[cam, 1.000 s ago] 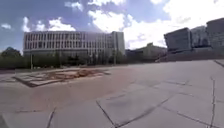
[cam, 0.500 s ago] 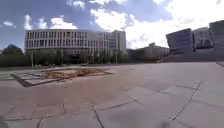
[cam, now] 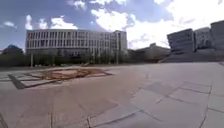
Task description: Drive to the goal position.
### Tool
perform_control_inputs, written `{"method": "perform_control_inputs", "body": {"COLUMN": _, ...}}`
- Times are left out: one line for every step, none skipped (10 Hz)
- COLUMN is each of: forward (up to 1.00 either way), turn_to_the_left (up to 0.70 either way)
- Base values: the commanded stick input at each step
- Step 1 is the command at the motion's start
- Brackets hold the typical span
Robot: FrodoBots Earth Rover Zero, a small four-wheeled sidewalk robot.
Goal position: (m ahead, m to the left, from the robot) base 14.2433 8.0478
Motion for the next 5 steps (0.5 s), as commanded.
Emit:
{"method": "perform_control_inputs", "body": {"forward": 0.70, "turn_to_the_left": 0.00}}
{"method": "perform_control_inputs", "body": {"forward": 0.70, "turn_to_the_left": 0.00}}
{"method": "perform_control_inputs", "body": {"forward": 0.70, "turn_to_the_left": 0.00}}
{"method": "perform_control_inputs", "body": {"forward": 0.70, "turn_to_the_left": 0.00}}
{"method": "perform_control_inputs", "body": {"forward": 0.70, "turn_to_the_left": 0.00}}
